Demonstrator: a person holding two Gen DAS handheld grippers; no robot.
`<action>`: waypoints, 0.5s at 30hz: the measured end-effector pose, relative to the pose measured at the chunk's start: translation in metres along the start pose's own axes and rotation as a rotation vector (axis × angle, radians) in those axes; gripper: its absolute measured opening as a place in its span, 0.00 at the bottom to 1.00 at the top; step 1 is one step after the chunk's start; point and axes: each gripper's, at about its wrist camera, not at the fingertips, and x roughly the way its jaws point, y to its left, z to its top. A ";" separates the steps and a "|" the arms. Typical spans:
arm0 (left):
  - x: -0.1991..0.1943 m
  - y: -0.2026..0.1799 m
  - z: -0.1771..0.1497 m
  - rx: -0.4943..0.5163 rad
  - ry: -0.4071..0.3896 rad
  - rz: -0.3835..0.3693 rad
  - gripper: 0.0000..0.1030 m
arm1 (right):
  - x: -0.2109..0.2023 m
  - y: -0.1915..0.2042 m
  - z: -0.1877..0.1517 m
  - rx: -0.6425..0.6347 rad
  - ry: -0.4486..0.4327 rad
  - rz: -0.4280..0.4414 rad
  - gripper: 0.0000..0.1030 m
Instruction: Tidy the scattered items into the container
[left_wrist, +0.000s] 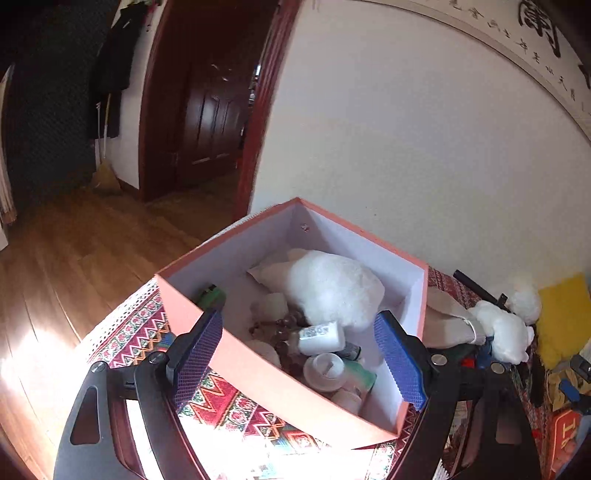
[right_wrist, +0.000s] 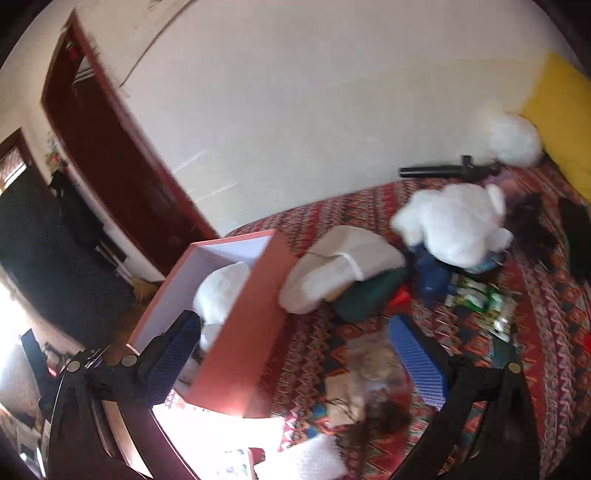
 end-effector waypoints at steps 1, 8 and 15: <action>0.003 -0.013 -0.003 0.023 0.007 -0.010 0.82 | -0.007 -0.027 -0.005 0.043 -0.006 -0.022 0.99; 0.038 -0.130 -0.050 0.282 0.125 -0.114 0.82 | -0.001 -0.162 -0.018 0.258 0.053 -0.172 0.99; 0.068 -0.229 -0.113 0.484 0.240 -0.193 0.82 | 0.058 -0.186 -0.011 0.158 0.118 -0.234 0.85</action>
